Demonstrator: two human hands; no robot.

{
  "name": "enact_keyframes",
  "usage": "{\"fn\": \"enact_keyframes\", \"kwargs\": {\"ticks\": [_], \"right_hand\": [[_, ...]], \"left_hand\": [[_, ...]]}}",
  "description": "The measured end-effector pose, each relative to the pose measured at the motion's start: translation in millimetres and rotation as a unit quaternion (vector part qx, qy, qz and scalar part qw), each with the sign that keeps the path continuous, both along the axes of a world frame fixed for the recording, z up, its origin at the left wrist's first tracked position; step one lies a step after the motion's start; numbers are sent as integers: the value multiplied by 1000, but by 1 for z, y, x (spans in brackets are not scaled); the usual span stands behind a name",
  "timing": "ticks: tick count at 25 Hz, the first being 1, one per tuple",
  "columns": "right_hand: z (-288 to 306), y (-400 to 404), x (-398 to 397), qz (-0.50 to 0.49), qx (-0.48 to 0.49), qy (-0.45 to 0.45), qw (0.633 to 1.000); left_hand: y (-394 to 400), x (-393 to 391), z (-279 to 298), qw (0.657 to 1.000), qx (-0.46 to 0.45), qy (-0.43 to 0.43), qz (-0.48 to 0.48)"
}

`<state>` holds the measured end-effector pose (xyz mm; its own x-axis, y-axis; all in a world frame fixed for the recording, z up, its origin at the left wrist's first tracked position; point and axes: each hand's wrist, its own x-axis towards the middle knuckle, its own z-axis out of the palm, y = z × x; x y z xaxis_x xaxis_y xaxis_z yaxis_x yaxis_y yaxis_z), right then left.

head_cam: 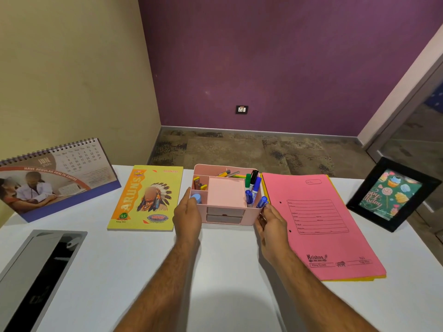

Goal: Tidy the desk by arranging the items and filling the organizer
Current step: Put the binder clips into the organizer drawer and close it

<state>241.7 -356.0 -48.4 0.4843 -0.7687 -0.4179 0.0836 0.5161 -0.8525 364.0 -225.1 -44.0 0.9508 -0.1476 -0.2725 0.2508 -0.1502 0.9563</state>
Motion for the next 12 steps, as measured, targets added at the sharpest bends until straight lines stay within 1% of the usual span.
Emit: {"fn": "enact_keyframes", "kwargs": {"ticks": [3,7,12], "right_hand": [[-2,-1,3,1,3,4,1000],[-2,-3,4,17,-19,10,1000],[2,-2,-4,60,-50,48,996]], "left_hand": [[-2,4,-9,1000,4,8,3],[-2,6,-9,1000,7,6,-4],[1,3,-7,999,40,-12,-34]]}}
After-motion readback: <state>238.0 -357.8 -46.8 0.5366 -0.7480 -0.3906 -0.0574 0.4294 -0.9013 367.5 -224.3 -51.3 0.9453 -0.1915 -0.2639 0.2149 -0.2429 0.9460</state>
